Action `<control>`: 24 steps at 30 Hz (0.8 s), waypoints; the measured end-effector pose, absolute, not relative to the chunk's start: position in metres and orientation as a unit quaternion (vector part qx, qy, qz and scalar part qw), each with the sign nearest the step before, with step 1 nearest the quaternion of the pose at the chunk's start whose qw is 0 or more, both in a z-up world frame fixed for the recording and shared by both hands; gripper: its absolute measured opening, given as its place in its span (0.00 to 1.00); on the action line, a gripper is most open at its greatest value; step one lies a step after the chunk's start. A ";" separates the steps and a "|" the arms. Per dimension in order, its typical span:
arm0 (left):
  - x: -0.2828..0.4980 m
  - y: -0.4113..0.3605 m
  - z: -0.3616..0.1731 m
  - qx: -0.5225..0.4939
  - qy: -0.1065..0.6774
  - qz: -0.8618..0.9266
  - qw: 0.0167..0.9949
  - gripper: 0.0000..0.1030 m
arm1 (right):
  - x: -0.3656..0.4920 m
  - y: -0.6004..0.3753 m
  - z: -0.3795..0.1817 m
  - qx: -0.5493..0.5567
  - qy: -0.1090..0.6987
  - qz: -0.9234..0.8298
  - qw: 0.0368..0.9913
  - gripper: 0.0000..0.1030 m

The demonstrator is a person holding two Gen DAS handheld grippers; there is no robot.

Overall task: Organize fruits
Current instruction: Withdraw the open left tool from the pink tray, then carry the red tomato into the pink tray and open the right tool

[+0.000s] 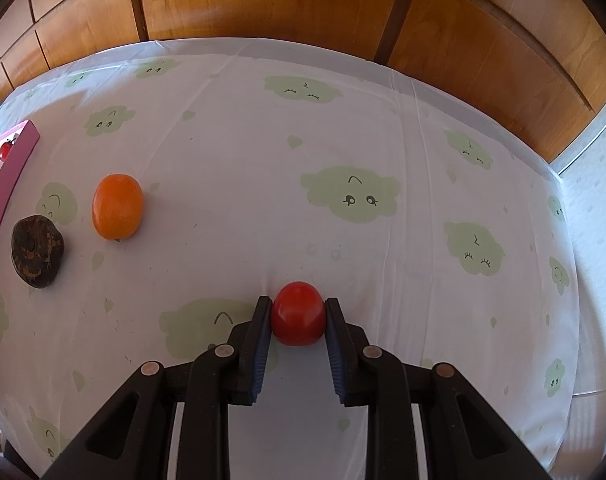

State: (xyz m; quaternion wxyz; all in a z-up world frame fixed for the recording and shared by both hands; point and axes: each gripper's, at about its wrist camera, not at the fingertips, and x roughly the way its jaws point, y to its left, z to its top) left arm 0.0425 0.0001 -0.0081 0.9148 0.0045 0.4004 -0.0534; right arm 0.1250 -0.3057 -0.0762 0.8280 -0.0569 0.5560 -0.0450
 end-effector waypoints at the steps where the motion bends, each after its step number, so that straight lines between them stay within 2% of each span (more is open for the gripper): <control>1: 0.042 0.001 -0.007 0.005 0.398 -0.052 0.916 0.45 | 0.125 -0.305 -0.076 -0.057 0.556 -0.045 0.828 0.25; 12: 0.039 0.035 -0.010 -0.016 0.397 0.000 0.918 0.51 | 0.124 -0.302 -0.076 -0.063 0.558 -0.043 0.826 0.25; 24: 0.023 0.072 0.004 -0.028 0.353 0.064 0.933 0.59 | 0.131 -0.308 -0.075 -0.046 0.574 -0.029 0.817 0.25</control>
